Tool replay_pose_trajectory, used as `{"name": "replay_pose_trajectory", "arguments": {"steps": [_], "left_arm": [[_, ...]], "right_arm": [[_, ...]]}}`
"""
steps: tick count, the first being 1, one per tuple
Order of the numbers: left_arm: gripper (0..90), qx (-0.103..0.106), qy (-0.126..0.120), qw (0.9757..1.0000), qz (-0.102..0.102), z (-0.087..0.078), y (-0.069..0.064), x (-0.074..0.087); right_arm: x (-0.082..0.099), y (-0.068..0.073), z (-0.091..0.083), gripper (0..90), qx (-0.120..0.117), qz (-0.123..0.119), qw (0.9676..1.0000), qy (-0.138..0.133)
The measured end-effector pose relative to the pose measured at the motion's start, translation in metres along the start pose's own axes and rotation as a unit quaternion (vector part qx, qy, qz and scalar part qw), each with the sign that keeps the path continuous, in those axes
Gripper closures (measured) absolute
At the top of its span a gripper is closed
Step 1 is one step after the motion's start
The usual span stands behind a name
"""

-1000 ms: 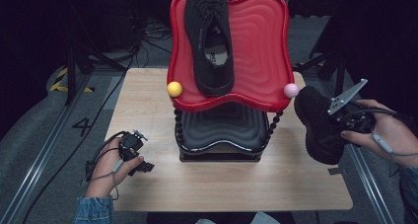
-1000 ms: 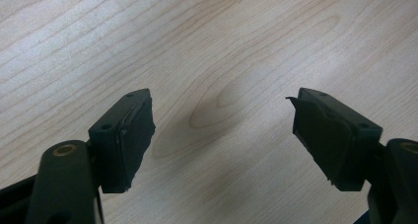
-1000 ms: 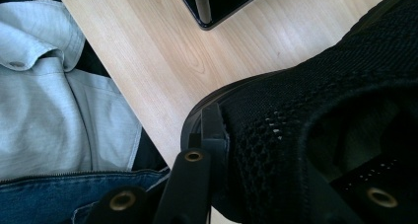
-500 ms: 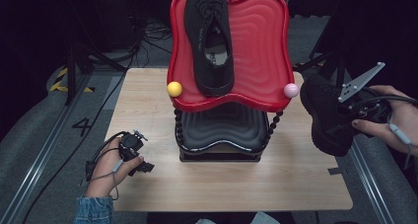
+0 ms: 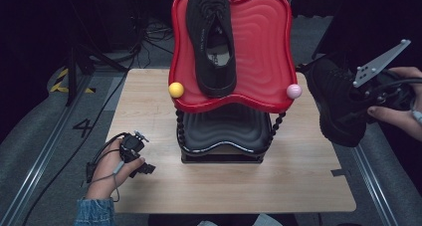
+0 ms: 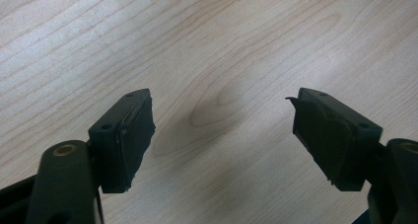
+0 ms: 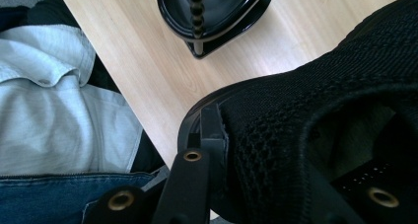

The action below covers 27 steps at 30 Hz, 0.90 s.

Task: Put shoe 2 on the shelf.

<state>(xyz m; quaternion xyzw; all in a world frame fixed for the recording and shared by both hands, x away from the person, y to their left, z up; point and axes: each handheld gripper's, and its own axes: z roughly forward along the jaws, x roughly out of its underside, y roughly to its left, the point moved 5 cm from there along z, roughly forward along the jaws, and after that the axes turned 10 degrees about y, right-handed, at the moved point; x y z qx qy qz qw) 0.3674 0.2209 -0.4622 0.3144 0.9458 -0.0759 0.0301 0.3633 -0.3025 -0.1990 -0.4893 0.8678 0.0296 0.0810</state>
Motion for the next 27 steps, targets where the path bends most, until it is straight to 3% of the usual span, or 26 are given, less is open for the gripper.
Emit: {"name": "replay_pose_trajectory", "arguments": {"steps": [4, 6, 7, 11, 27], "left_arm": [[24.3, 0.012, 0.001, 0.9999, -0.007, 0.001, -0.003, 0.000], [24.3, 0.004, 0.002, 1.0000, -0.001, 0.001, -0.001, -0.001], [24.3, 0.013, 0.001, 0.9999, -0.006, 0.002, -0.003, 0.000], [24.3, 0.012, 0.001, 0.9999, -0.007, 0.001, -0.003, 0.000], [24.3, 0.008, 0.001, 1.0000, -0.002, 0.001, -0.001, 0.001]], "right_arm": [[-0.002, 0.000, -0.015, 83.7, 0.004, 0.000, 0.9999, -0.012], [-0.004, 0.000, -0.024, 83.7, 0.011, -0.001, 0.9998, -0.015], [-0.005, 0.000, -0.028, 83.7, 0.014, -0.002, 0.9998, -0.016], [-0.009, 0.000, -0.040, 83.7, 0.024, -0.005, 0.9995, -0.019], [-0.027, 0.003, -0.079, 84.0, 0.040, -0.012, 0.9985, -0.036]]}}
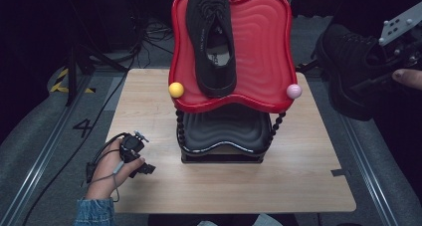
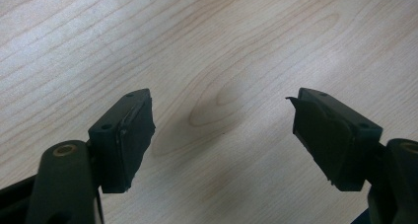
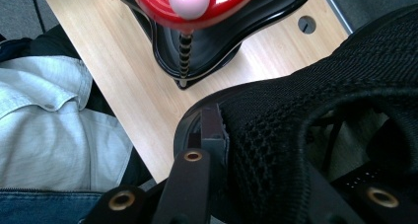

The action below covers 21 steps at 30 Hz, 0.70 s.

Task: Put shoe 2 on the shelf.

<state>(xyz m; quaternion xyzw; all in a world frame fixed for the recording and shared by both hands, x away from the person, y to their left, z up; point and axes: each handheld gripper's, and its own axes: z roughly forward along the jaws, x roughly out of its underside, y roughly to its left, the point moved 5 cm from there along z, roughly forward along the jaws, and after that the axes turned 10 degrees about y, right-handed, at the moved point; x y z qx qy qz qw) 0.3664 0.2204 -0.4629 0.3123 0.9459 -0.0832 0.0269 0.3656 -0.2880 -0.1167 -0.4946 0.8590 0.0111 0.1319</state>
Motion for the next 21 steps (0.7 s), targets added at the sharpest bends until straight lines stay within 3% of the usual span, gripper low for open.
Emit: {"name": "replay_pose_trajectory", "arguments": {"steps": [21], "left_arm": [[24.3, 0.005, 0.000, 1.0000, -0.003, 0.001, 0.000, 0.002]], "right_arm": [[-0.042, 0.010, -0.045, 85.1, 0.042, -0.030, 0.9986, -0.012]]}}
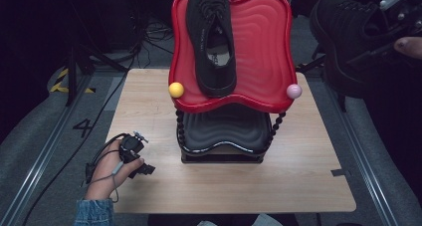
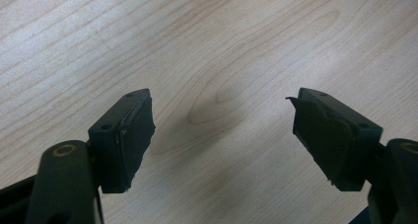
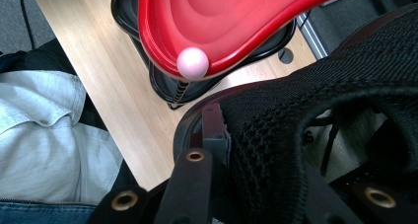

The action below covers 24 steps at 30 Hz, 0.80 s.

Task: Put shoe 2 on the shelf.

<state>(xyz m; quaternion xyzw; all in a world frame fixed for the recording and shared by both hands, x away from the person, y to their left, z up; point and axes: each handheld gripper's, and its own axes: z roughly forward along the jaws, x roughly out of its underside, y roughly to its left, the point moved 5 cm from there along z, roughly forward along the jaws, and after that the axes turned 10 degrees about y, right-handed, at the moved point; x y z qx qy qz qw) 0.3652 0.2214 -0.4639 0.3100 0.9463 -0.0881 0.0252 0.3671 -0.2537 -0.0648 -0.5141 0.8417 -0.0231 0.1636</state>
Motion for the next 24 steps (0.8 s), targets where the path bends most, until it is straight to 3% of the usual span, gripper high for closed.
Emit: {"name": "replay_pose_trajectory", "arguments": {"steps": [24], "left_arm": [[24.2, 0.001, 0.003, 0.9999, -0.013, 0.002, 0.000, 0.014]], "right_arm": [[-0.062, 0.025, -0.006, 85.5, 0.010, -0.070, 0.9974, -0.014]]}}
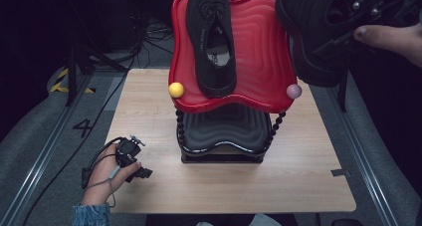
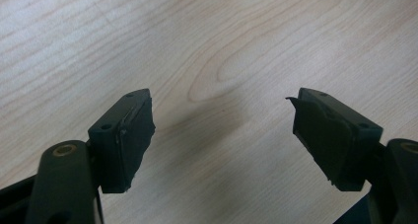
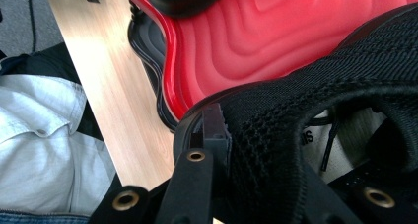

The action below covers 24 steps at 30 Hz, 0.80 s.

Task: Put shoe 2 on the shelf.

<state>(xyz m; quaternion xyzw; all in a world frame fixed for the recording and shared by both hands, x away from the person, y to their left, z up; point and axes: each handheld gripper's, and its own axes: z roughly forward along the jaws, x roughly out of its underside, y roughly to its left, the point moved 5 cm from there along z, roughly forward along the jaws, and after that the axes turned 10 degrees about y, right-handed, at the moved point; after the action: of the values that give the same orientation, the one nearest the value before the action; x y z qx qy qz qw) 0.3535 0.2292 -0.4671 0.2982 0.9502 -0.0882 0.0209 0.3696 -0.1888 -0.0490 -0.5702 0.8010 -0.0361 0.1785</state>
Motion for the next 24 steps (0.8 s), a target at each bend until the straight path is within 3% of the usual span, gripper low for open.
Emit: {"name": "replay_pose_trajectory", "arguments": {"steps": [18, 24], "left_arm": [[24.1, 0.002, 0.004, 1.0000, -0.003, 0.000, 0.001, 0.004], [24.1, 0.001, 0.003, 1.0000, -0.002, 0.000, 0.002, 0.004]], "right_arm": [[-0.049, 0.013, 0.018, 85.5, 0.027, -0.041, 0.9988, 0.005], [-0.061, 0.016, 0.030, 85.5, 0.023, -0.048, 0.9986, 0.004]]}}
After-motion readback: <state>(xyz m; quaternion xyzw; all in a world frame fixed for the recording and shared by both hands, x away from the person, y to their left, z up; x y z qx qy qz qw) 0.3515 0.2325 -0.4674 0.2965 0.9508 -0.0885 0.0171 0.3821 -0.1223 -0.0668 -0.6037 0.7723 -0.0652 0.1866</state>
